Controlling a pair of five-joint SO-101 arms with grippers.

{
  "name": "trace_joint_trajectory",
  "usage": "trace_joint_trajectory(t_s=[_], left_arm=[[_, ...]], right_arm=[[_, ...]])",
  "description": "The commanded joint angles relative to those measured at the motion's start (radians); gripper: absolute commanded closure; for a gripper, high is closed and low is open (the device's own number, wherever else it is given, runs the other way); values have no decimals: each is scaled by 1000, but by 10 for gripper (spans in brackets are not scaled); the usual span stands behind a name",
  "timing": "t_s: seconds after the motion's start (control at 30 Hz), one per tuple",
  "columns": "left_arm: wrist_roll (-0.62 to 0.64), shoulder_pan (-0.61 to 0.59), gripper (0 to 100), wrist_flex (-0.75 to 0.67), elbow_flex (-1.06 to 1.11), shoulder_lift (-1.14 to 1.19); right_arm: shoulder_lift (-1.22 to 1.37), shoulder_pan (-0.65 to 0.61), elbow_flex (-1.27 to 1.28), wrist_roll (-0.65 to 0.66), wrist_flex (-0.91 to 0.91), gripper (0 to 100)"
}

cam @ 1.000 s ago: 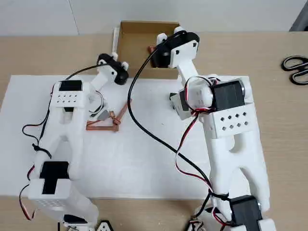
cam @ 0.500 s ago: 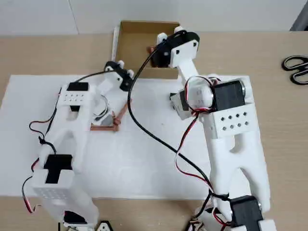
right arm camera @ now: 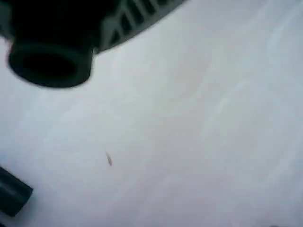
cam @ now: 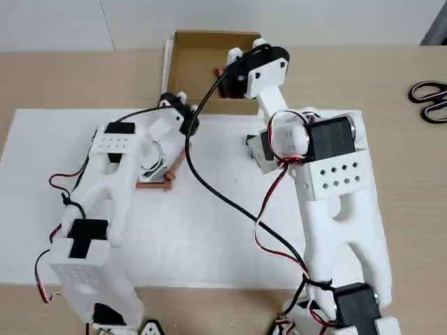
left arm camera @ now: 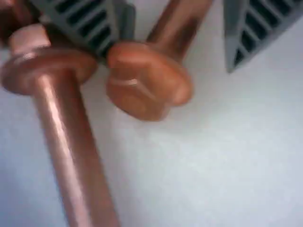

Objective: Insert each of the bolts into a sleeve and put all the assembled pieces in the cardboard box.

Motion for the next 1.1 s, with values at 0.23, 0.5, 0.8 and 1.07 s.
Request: trace_joint_trajectory(t_s=[0.23, 0.5, 0.8, 1.07], left_arm=[[69, 0, 965, 71, -145, 25], [121, 0, 994, 308, -374, 25], [417, -5, 994, 658, -895, 25], [741, -89, 994, 655, -958, -290]], right_arm=[[-38, 2, -5, 9, -18, 995], [-41, 2, -5, 11, -18, 995], [-45, -1, -6, 11, -33, 995], [-47, 1, -11, 11, -35, 995]])
